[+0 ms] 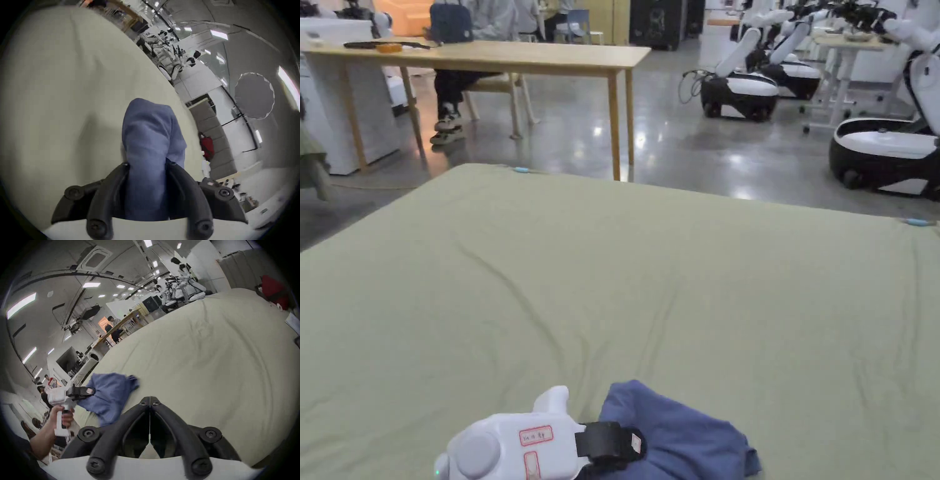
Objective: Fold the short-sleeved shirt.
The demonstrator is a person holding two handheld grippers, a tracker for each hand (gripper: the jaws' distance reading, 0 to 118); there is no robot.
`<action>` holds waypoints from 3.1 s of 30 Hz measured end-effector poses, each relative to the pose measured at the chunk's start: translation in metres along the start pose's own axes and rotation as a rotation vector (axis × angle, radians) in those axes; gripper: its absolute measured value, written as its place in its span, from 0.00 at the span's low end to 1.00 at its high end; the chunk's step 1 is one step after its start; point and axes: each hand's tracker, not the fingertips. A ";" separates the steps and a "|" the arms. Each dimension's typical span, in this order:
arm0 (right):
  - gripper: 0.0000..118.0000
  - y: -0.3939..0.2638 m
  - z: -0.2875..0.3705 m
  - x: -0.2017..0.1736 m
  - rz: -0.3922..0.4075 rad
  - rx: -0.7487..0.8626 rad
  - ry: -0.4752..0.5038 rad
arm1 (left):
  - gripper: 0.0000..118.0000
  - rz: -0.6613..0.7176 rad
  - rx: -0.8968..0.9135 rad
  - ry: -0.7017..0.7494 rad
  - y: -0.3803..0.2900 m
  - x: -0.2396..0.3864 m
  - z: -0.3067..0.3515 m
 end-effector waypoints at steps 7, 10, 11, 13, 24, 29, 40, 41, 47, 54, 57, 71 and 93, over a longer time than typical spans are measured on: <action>0.01 -0.018 -0.024 -0.051 0.059 -0.045 0.008 | 0.22 -0.116 0.158 0.283 0.111 -0.120 0.162; 0.01 -0.024 -0.033 -0.070 0.078 -0.056 0.013 | 0.22 -0.075 0.162 0.314 0.141 -0.166 0.200; 0.01 -0.025 -0.035 -0.071 0.085 -0.056 0.008 | 0.22 -0.059 0.129 0.289 0.146 -0.181 0.206; 0.01 -0.028 -0.041 -0.076 0.100 -0.064 0.005 | 0.25 -0.064 0.090 0.301 0.146 -0.198 0.210; 0.01 -0.031 -0.041 -0.103 0.159 -0.074 0.000 | 0.35 -0.128 0.344 0.547 0.115 -0.189 0.302; 0.01 -0.008 -0.027 -0.105 0.183 0.002 -0.102 | 0.00 -0.229 0.331 0.717 0.085 -0.121 0.273; 0.01 0.118 0.036 -0.112 0.537 0.313 -0.357 | 0.00 -0.764 0.664 0.535 0.024 0.163 0.134; 0.01 0.132 0.039 -0.115 0.577 0.346 -0.399 | 0.00 -0.806 0.658 0.529 0.023 0.191 0.120; 0.01 0.173 0.080 -0.129 0.532 0.426 -0.349 | 0.00 -0.892 0.698 0.471 -0.003 0.285 0.080; 0.07 0.171 0.084 -0.131 0.597 0.412 -0.320 | 0.04 -0.856 0.720 0.434 -0.023 0.297 0.080; 0.34 0.170 0.077 -0.130 0.588 0.403 -0.310 | 0.15 -0.827 0.722 0.431 -0.022 0.291 0.083; 1.00 0.170 0.072 -0.144 0.582 0.473 -0.316 | 1.00 -0.824 0.700 0.419 -0.017 0.285 0.077; 1.00 0.192 0.098 -0.158 0.342 0.444 -0.357 | 1.00 -0.765 0.731 0.365 -0.021 0.286 0.082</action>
